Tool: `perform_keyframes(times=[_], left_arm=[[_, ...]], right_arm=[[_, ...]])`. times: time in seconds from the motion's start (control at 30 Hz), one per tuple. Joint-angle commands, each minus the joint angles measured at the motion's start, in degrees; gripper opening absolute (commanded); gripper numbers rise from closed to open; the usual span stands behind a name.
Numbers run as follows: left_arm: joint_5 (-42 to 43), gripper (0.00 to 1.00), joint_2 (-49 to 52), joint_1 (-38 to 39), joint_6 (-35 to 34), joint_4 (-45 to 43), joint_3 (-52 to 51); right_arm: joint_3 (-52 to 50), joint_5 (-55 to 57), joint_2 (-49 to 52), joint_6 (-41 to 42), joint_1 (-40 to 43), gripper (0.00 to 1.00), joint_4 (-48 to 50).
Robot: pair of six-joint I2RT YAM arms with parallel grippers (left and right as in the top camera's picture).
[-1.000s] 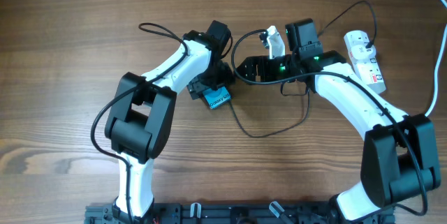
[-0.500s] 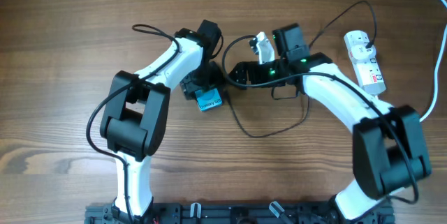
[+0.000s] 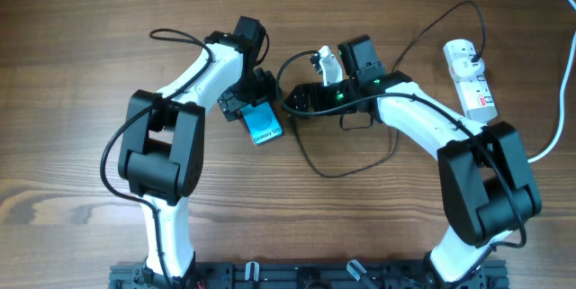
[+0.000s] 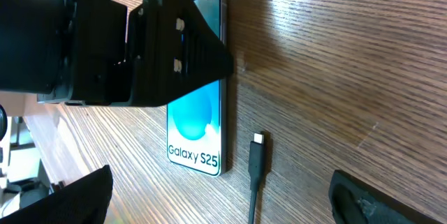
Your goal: Plug charger to phone and switch on socket
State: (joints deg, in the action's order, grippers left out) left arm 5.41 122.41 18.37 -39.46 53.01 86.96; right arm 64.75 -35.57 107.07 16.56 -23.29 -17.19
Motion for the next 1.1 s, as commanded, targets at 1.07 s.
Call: perform_keyframes(times=[1.07], left_arm=[[5.16, 0.72, 4.9, -1.11, 15.1, 7.02, -2.6]], right_arm=[[-0.59, -7.13, 9.03, 4.5, -8.37, 1.0, 5.07]])
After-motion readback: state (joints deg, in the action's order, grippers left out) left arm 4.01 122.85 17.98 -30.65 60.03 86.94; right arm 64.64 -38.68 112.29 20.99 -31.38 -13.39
